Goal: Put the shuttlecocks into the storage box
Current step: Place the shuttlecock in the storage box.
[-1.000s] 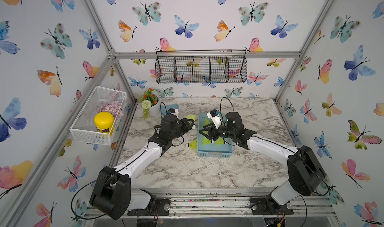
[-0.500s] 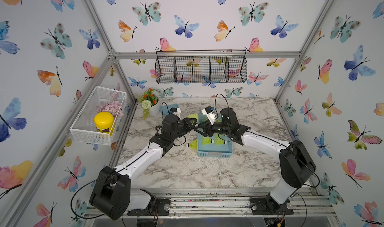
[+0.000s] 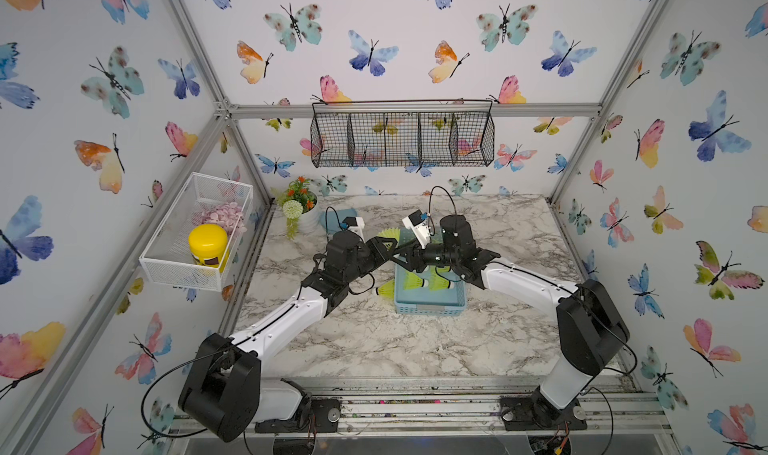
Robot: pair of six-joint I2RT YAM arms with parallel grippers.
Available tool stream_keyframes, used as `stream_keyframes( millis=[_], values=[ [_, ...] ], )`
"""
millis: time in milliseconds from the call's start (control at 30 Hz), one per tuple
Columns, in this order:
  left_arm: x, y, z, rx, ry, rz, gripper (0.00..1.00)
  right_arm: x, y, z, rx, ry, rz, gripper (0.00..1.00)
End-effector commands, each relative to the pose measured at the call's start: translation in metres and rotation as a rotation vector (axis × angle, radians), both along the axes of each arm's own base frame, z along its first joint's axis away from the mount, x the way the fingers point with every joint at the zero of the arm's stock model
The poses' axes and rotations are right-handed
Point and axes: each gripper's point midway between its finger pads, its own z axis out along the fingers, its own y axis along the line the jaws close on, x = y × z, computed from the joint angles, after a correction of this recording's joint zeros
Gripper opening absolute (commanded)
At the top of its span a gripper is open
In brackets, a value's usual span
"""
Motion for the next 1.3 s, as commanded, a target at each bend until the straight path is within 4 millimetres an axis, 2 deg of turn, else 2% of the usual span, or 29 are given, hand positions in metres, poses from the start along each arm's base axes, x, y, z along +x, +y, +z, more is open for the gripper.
stream_keyframes(
  millis=[0,100,200,267,400,567,767,867,1033,1267],
  values=[
    [-0.006,-0.003,0.012,-0.026,-0.033,-0.024,0.33,0.002,0.007,0.013,0.028,-0.031,0.012,0.37],
    [-0.008,-0.003,0.011,-0.023,-0.033,-0.026,0.42,0.005,0.004,0.012,0.013,-0.041,-0.013,0.31],
    [-0.008,-0.002,0.013,-0.001,-0.042,-0.031,0.55,0.007,-0.002,0.008,-0.013,-0.059,-0.045,0.27],
    [-0.008,-0.002,0.017,0.02,-0.055,-0.037,0.61,0.009,-0.005,0.004,-0.04,-0.07,-0.061,0.27],
    [-0.008,0.005,0.023,0.132,-0.081,-0.036,0.69,0.012,-0.017,-0.009,-0.123,-0.095,-0.103,0.27],
    [-0.01,0.015,0.046,0.315,-0.197,-0.063,0.7,0.014,-0.036,-0.024,-0.235,-0.149,-0.155,0.28],
    [-0.019,0.009,0.061,0.554,-0.347,-0.253,0.71,0.01,-0.053,-0.034,-0.337,-0.207,-0.153,0.3],
    [-0.028,-0.001,0.059,0.619,-0.389,-0.393,0.7,0.003,-0.055,-0.033,-0.352,-0.228,-0.12,0.3],
    [-0.035,-0.009,0.053,0.655,-0.415,-0.525,0.68,-0.009,-0.056,-0.027,-0.346,-0.262,-0.064,0.31],
    [-0.044,-0.014,0.045,0.606,-0.423,-0.654,0.62,-0.025,-0.055,-0.022,-0.318,-0.281,0.009,0.32]
  ],
)
